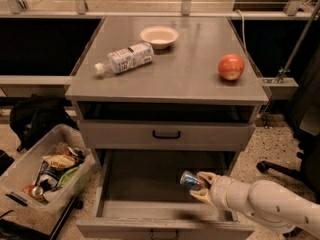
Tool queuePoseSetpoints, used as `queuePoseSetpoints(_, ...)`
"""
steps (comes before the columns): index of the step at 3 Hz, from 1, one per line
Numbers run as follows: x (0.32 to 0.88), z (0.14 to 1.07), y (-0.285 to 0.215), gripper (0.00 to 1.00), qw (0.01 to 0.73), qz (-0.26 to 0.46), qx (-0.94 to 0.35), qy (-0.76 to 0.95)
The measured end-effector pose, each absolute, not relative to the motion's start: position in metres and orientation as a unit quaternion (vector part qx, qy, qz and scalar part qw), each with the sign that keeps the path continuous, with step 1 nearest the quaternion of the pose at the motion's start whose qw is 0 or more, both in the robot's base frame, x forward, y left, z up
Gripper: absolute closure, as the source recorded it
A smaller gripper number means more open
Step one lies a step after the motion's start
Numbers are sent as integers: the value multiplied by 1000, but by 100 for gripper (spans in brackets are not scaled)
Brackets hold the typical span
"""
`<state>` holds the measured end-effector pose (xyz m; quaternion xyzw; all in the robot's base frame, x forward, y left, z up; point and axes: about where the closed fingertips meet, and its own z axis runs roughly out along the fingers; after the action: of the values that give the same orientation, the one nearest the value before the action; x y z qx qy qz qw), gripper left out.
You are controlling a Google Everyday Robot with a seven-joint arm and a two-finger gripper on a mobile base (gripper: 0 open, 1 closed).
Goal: Place redbull can into middle drawer
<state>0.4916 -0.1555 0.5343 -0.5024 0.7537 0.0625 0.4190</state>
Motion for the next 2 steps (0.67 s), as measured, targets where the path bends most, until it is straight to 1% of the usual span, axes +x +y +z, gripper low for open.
queuePoseSetpoints(1,497,503,-146,100,402,59,-522,750)
queuePoseSetpoints(2,500,478,-148,100,383,41,-539,749)
